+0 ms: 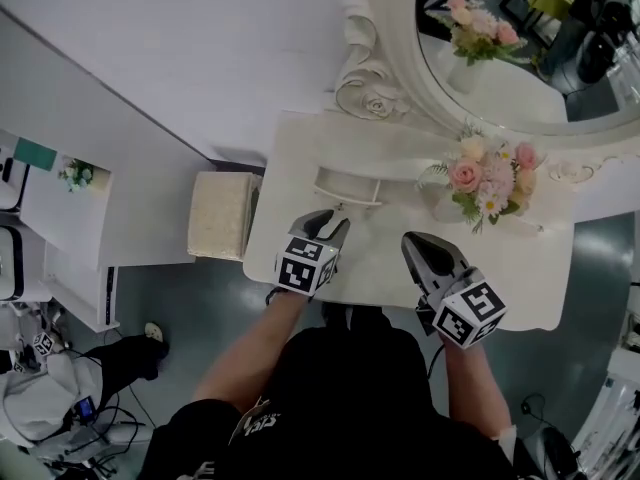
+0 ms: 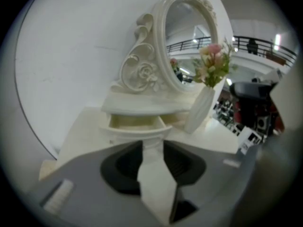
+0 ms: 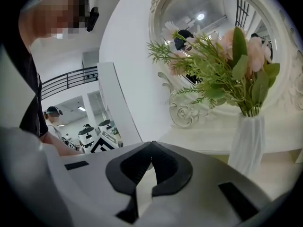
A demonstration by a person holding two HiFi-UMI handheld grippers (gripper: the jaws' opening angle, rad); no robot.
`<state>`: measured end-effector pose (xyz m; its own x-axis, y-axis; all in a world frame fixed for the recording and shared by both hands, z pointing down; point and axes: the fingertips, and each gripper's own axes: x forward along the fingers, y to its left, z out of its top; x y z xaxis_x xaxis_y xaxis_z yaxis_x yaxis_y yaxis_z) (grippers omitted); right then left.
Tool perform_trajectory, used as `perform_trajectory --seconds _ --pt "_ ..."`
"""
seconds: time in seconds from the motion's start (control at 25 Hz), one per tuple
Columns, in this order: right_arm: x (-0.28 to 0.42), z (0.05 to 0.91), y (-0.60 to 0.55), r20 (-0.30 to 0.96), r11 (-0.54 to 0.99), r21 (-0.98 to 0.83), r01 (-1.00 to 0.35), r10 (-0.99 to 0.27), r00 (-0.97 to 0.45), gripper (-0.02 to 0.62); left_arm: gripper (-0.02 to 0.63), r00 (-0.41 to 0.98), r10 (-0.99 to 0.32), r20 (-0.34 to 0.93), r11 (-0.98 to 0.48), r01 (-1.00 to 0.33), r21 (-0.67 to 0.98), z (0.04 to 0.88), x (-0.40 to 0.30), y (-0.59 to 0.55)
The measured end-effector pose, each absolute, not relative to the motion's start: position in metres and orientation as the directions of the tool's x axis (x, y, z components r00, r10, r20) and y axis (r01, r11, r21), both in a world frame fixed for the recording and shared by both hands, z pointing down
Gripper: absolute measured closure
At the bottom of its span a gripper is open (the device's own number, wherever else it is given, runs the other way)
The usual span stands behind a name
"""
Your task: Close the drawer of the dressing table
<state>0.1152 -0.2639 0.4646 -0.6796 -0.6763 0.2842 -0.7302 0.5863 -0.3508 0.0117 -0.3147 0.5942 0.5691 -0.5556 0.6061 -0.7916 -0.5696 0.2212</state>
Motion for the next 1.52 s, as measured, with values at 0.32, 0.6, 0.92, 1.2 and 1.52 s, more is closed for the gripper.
perform_trajectory --seconds 0.32,0.6,0.92,1.2,1.52 --pt "0.116 0.470 -0.259 0.306 0.587 -0.358 -0.726 -0.661 -0.685 0.601 0.462 0.513 -0.531 0.675 -0.538 -0.819 0.199 0.632 0.012 -0.329" --pt "0.117 0.474 -0.247 0.332 0.593 -0.347 -0.727 -0.647 -0.686 0.601 0.462 0.488 -0.506 0.711 -0.520 -0.831 0.200 0.647 0.012 -0.334" --pt "0.111 0.477 -0.237 0.355 0.607 -0.347 -0.715 -0.620 -0.699 0.600 0.486 0.498 -0.500 0.708 -0.504 -0.833 0.231 0.654 0.012 -0.339" --pt "0.092 0.487 -0.236 0.401 0.636 -0.324 -0.700 -0.578 -0.711 0.601 0.505 0.531 -0.507 0.679 -0.516 -0.818 0.254 0.650 0.014 -0.341" --pt "0.076 0.483 -0.239 0.404 0.666 -0.312 -0.677 -0.552 -0.729 0.601 0.506 0.550 -0.518 0.655 -0.530 -0.808 0.259 0.641 0.013 -0.343"
